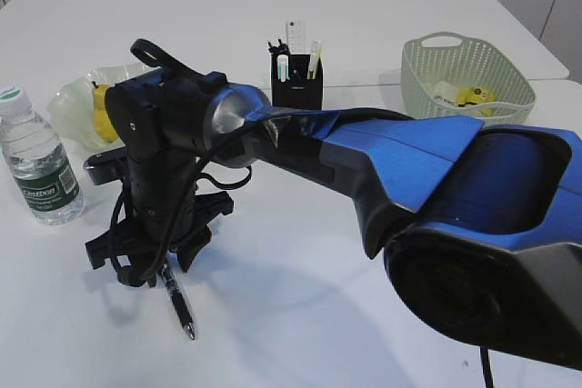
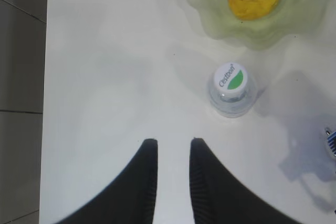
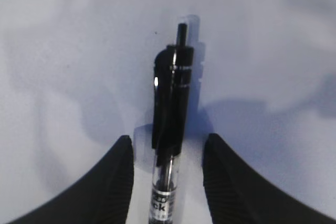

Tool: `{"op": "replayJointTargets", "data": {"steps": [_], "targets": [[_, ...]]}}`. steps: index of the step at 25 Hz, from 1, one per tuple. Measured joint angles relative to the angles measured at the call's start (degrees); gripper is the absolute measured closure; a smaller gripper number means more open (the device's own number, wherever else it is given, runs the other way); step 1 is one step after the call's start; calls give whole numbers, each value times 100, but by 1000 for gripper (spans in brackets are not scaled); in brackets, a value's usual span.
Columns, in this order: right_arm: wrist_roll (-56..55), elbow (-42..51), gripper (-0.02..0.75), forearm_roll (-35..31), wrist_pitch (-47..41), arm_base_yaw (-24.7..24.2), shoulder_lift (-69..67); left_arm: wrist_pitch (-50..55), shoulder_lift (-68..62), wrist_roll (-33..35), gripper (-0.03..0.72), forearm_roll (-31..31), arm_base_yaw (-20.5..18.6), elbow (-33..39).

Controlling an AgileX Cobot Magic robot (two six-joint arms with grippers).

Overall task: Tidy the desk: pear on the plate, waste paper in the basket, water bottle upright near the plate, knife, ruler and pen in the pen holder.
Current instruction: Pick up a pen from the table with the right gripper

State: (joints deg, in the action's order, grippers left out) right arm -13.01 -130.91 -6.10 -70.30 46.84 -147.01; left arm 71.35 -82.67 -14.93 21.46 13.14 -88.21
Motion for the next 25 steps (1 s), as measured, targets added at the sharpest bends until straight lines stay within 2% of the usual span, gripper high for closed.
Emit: {"op": "replayJointTargets", "data": {"steps": [20, 25], "targets": [[0, -14, 385, 0, 0, 0, 0, 0, 0, 0, 546, 0, 0, 0], [0, -14, 430, 0, 0, 0, 0, 0, 0, 0, 546, 0, 0, 0]]}}
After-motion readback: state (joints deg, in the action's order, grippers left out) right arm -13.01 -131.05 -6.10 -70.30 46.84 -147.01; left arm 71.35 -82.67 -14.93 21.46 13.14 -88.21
